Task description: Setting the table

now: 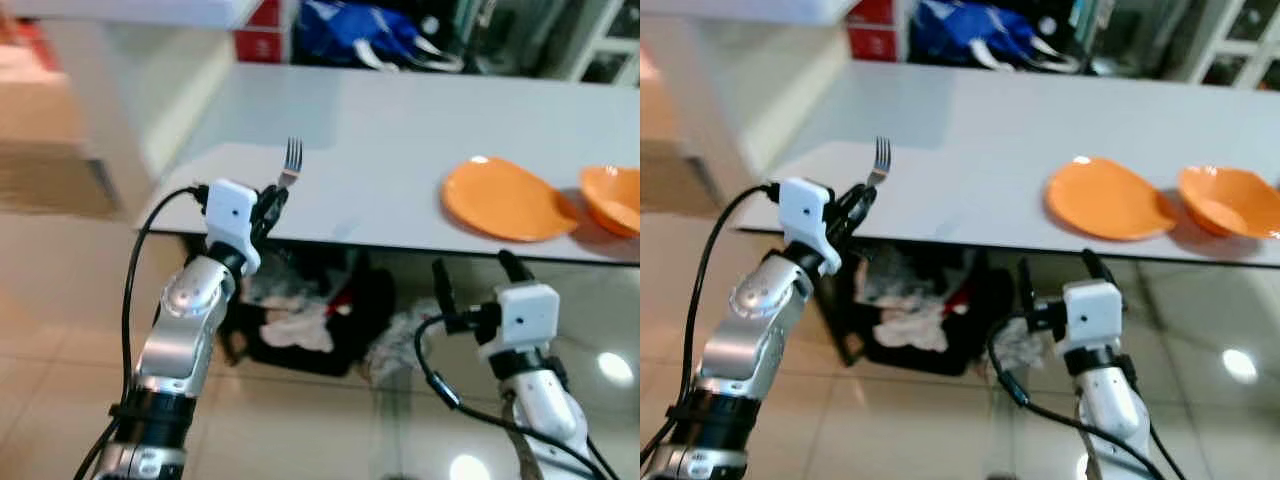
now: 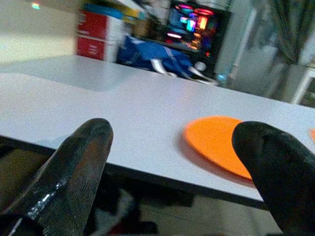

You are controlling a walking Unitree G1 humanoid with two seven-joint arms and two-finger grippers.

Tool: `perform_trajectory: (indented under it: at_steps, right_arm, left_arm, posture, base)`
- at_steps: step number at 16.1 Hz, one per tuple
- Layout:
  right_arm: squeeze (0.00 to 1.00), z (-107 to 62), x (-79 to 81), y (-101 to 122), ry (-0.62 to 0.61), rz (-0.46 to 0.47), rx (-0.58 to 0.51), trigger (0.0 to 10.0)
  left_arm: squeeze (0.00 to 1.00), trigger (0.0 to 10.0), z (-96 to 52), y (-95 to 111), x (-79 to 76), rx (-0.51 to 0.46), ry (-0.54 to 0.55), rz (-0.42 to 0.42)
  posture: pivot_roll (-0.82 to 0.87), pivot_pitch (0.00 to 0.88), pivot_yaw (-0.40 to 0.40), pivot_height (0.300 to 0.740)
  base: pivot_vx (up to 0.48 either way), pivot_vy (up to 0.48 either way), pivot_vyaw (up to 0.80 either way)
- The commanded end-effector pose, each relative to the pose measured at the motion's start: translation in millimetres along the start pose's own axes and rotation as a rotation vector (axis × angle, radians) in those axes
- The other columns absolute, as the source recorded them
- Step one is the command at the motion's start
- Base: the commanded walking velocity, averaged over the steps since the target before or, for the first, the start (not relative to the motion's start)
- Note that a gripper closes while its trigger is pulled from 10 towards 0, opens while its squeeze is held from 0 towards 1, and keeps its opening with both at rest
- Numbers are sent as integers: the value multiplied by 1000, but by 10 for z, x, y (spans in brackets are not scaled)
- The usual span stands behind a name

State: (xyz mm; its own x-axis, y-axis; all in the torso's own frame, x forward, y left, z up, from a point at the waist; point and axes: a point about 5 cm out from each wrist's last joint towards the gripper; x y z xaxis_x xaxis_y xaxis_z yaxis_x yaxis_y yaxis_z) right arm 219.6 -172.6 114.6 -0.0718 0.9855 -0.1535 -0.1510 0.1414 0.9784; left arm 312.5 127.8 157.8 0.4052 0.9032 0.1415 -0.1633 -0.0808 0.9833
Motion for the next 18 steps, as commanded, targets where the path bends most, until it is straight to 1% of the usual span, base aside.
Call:
perform_trajectory:
  at_steps: [1, 2, 4, 5, 6, 9, 14, 16, 18]
  right_arm:
    - [0, -23, -89, 20, -32, -18, -3, 10000]
    - [0, -21, -84, 21, -34, -15, -6, 10000]
    - [0, -11, -71, 21, -37, -11, -2, 10000]
    - [0, -1, -66, 8, -39, -8, 8, 10000]
    - [0, 12, -58, 16, -36, -12, -6, 10000]
    - [0, 40, -55, 31, -33, -10, -18, 10000]
    - [0, 40, -39, 17, -28, -10, -13, 10000]
    - [0, 43, -43, 13, -29, -10, -12, 10000]
    - [0, 43, -41, 11, -29, -9, -11, 10000]
  left_arm:
    - [0, 0, 66, 61, -91, -25, -43, 0]
    - [0, 0, 66, 60, -96, -26, -50, 3]
    - [0, 0, 66, 68, -107, -30, -62, 3]
    - [0, 0, 68, 70, -98, -31, -60, 3]
    - [0, 0, 75, 77, -82, -34, -59, 2]
    - [0, 0, 84, 83, -63, -37, -47, 30]
    - [0, 0, 76, 86, -57, -46, -30, 15]
    - [0, 0, 84, 90, -71, -48, -34, 13]
    - [0, 0, 108, 95, -81, -46, -15, -9]
  posture:
    - [-152, 0, 13, 740]
    - [-154, 0, 19, 740]
    - [-153, 0, 22, 740]
    - [-150, 0, 25, 740]
    - [-150, 0, 25, 740]
    - [-143, 0, 22, 740]
    - [-139, 0, 18, 740]
    - [-139, 0, 19, 740]
    - [-139, 0, 19, 740]
  base:
    - [0, -450, 0]
    - [285, -330, 0]
    - [0, 0, 0]
    - [0, 0, -763]
    - [0, 0, -756]
    - [0, 0, 0]
    - [0, 0, 0]
    - [472, 0, 0]
    - [480, 0, 0]
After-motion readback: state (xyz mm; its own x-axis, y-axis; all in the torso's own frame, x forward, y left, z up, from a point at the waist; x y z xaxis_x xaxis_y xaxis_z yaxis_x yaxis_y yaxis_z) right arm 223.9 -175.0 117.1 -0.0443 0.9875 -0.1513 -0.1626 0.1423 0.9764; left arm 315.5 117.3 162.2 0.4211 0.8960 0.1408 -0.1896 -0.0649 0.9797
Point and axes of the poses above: a point about 5 cm out from each wrist's last joint towards the gripper, its own z axis pointing out of the wrist towards the gripper, its own y axis along the axis of the wrist's last joint, x = y × z, and after that the axes turned 2 degrees about z, right-handed
